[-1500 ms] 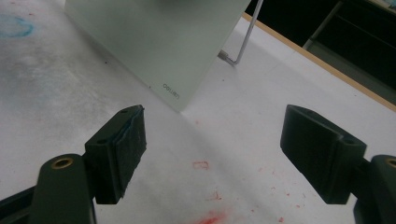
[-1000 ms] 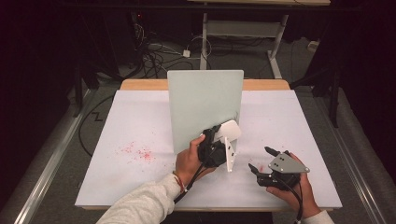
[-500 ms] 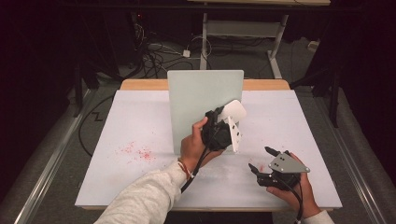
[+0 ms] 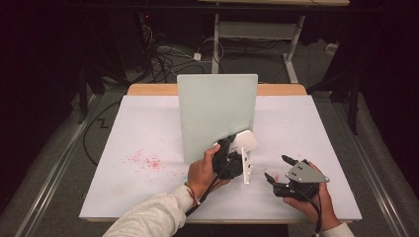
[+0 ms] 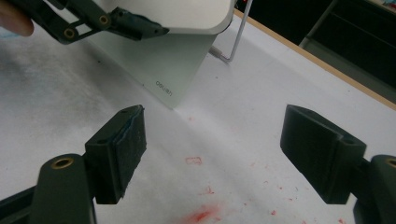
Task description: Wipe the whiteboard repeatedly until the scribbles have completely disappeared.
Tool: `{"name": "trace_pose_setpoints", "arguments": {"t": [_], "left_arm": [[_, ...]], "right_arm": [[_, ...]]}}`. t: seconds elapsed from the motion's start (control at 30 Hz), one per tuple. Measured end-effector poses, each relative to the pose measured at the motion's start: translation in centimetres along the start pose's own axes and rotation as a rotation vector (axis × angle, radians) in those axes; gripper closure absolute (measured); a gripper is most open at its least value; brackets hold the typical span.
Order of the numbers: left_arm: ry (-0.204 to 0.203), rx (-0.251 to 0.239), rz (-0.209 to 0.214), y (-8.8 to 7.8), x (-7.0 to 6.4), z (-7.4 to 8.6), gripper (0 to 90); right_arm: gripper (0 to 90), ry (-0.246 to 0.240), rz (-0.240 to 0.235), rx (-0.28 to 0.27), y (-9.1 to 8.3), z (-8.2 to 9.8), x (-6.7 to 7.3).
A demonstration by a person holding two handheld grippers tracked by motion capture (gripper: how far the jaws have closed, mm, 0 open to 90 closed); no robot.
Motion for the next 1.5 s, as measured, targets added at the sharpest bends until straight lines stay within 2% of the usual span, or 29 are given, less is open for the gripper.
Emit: {"name": "trace_pose_setpoints", "arguments": {"t": [0.13, 0.23, 0.33, 0.4, 0.5, 0.53, 0.63, 0.73, 0.87, 0.9, 0.93, 1.03, 1.17, 1.33, 1.37, 1.4, 1.43, 1.47, 1.5], "left_arm": [[-0.034, 0.013, 0.014, 0.3, 0.7, -0.9, 29.4], [-0.04, 0.006, 0.001, 0.5, 1.4, -1.7, 29.4], [-0.059, -0.01, -0.024, 0.9, 3.1, -3.4, 29.4], [-0.079, -0.024, -0.02, 1.2, 3.9, -4.3, 29.4], [-0.083, -0.029, -0.03, 1.5, 4.4, -5.2, 29.4], [-0.089, -0.031, -0.029, 1.5, 4.3, -5.2, 29.4], [-0.073, -0.031, -0.014, 1.7, 3.3, -4.9, 29.4], [-0.041, -0.023, 0.001, 1.6, 2.0, -3.9, 29.4], [-0.042, -0.016, 0.024, 1.2, 0.5, -2.4, 29.4], [-0.042, -0.016, 0.024, 1.2, 0.5, -2.4, 29.4], [-0.029, -0.011, 0.032, 1.1, -0.2, -1.7, 29.4], [-0.012, 0.007, 0.045, 0.8, -0.9, -1.1, 29.4], [-0.032, 0.013, 0.074, 0.6, -0.6, -1.0, 29.4], [-0.133, -0.016, 0.029, -0.1, 3.7, -1.8, 29.4], [-0.133, -0.022, 0.008, -0.3, 4.8, -2.0, 29.4], [-0.133, -0.022, 0.008, -0.3, 4.8, -2.0, 29.4], [-0.157, -0.023, -0.024, -0.7, 6.8, -2.2, 29.4], [-0.172, -0.028, -0.04, -0.8, 7.8, -2.3, 29.4], [-0.172, -0.028, -0.04, -0.8, 7.8, -2.3, 29.4]], "right_arm": [[23.2, -0.007, -0.003, 0.004, 0.1, 0.1, 0.0], [23.2, -0.006, -0.002, 0.007, 0.1, 0.1, 0.0], [23.2, -0.009, -0.006, 0.006, 0.2, 0.1, 0.1], [23.2, -0.01, -0.007, 0.006, 0.2, 0.2, 0.1], [23.2, -0.006, -0.004, 0.005, 0.1, 0.1, 0.0], [23.2, -0.008, -0.004, 0.002, 0.1, 0.1, 0.0], [23.2, -0.004, -0.002, 0.004, 0.0, 0.1, 0.0], [23.2, -0.004, -0.003, 0.003, 0.0, 0.2, -0.1], [23.2, -0.001, -0.003, 0.008, 0.1, 0.4, -0.2], [23.2, -0.002, -0.005, 0.01, 0.1, 0.4, -0.2], [23.3, -0.004, -0.005, 0.011, 0.1, 0.4, -0.2], [23.3, -0.005, -0.006, 0.014, 0.2, 0.4, -0.1], [23.3, -0.011, -0.008, 0.015, 0.2, 0.4, 0.0], [23.3, -0.008, -0.005, 0.016, 0.2, 0.4, -0.1], [23.3, -0.004, -0.005, 0.017, 0.2, 0.4, -0.1], [23.3, -0.008, -0.005, 0.014, 0.2, 0.4, -0.1], [23.3, -0.009, -0.005, 0.015, 0.2, 0.4, -0.1], [23.3, -0.01, -0.005, 0.016, 0.2, 0.4, -0.1], [23.3, -0.01, -0.005, 0.016, 0.2, 0.4, -0.1]]}}
Point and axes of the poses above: each handheld gripper's, and its own axes: y roughly forward along the jaws, z roughly out of its underside, x roughly to its left, the point moved 6 cm from there along y, roughly forward along the jaws, and after that the axes turned 10 degrees about -x, right-handed, at the moved point
